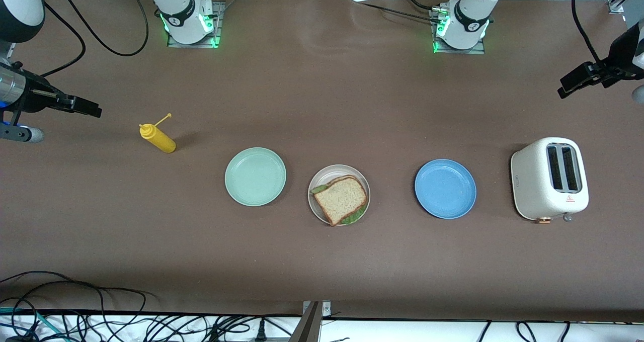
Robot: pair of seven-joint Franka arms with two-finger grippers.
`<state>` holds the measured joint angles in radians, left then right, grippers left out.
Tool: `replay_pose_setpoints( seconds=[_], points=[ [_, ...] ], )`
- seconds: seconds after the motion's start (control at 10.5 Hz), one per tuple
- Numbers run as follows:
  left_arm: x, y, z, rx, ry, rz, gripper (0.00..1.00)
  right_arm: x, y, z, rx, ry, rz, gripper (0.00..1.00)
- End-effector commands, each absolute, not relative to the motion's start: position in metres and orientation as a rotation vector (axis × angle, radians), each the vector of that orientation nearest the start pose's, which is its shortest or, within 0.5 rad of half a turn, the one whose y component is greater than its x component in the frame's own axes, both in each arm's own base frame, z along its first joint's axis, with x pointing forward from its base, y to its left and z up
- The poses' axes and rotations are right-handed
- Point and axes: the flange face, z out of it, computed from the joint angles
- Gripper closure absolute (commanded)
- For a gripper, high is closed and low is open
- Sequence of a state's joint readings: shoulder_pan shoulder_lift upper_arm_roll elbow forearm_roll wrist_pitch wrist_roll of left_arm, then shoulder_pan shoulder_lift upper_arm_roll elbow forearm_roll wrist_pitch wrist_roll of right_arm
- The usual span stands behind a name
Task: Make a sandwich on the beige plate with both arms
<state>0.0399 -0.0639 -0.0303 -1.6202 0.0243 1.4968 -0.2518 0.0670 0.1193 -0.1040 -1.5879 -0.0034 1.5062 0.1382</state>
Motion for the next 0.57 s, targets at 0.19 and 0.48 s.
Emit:
replay_pose_setpoints(
  seconds=[0.19,0.48],
  points=[
    [0.527,-0.028,0.636,-3.103,-0.373,0.108,0.00,0.576,-0.021,0.547,-3.125,0.287,0.303,0.00],
    [0.529,-0.022,0.636,-3.100,-0.399,0.103,0.00,0.579,-0.022,0.544,-3.115,0.290,0.295,0.00]
  ],
)
